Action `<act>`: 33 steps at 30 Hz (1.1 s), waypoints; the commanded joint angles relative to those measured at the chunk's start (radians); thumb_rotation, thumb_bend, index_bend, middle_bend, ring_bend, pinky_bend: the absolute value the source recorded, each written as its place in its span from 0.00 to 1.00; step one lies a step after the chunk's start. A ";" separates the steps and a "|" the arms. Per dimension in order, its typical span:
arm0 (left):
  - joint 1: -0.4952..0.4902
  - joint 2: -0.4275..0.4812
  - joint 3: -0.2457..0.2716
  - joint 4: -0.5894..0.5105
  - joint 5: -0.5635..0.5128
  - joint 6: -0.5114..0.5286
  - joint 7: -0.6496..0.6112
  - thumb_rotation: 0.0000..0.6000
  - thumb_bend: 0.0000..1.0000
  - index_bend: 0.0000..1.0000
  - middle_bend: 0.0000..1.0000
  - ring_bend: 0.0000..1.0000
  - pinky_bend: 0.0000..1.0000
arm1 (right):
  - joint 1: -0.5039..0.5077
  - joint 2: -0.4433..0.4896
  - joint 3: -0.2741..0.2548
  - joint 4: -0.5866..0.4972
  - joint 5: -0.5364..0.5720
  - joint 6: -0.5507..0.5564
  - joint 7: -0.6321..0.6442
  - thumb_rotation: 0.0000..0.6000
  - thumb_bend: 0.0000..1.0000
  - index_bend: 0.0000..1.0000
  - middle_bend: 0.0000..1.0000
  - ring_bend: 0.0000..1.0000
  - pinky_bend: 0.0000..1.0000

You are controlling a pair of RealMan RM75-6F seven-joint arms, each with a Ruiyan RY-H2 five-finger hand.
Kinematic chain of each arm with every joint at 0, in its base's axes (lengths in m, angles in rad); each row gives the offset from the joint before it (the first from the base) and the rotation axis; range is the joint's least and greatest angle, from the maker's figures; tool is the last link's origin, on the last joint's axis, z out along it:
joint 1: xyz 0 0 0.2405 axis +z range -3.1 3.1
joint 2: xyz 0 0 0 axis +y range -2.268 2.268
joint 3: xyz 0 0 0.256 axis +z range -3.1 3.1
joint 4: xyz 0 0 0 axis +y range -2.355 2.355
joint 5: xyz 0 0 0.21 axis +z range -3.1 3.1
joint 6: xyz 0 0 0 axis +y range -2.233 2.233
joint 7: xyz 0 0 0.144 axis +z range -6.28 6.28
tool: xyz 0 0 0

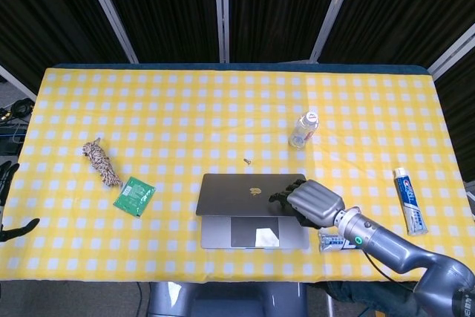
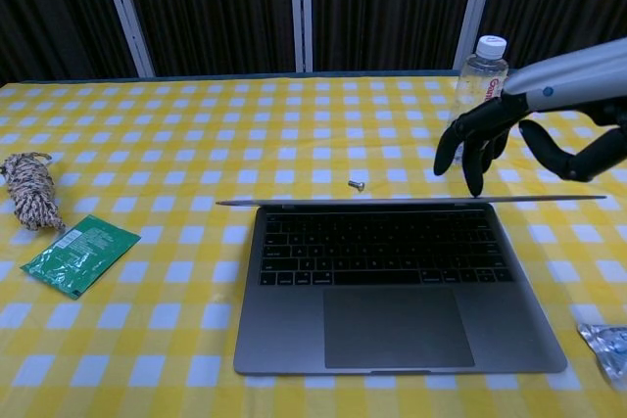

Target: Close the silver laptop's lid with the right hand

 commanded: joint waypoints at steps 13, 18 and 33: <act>-0.002 0.003 0.002 0.000 0.002 -0.004 -0.006 1.00 0.00 0.00 0.00 0.00 0.00 | -0.054 -0.133 -0.134 0.073 -0.292 0.133 -0.209 1.00 1.00 0.23 0.28 0.25 0.25; -0.002 0.002 0.003 0.000 0.000 -0.005 -0.004 1.00 0.00 0.00 0.00 0.00 0.00 | -0.057 -0.189 -0.169 0.152 -0.398 0.193 -0.245 1.00 1.00 0.20 0.26 0.22 0.25; -0.006 -0.003 0.005 0.002 -0.004 -0.011 0.009 1.00 0.00 0.00 0.00 0.00 0.00 | -0.029 -0.313 -0.237 0.328 -0.525 0.236 -0.317 1.00 1.00 0.19 0.23 0.20 0.25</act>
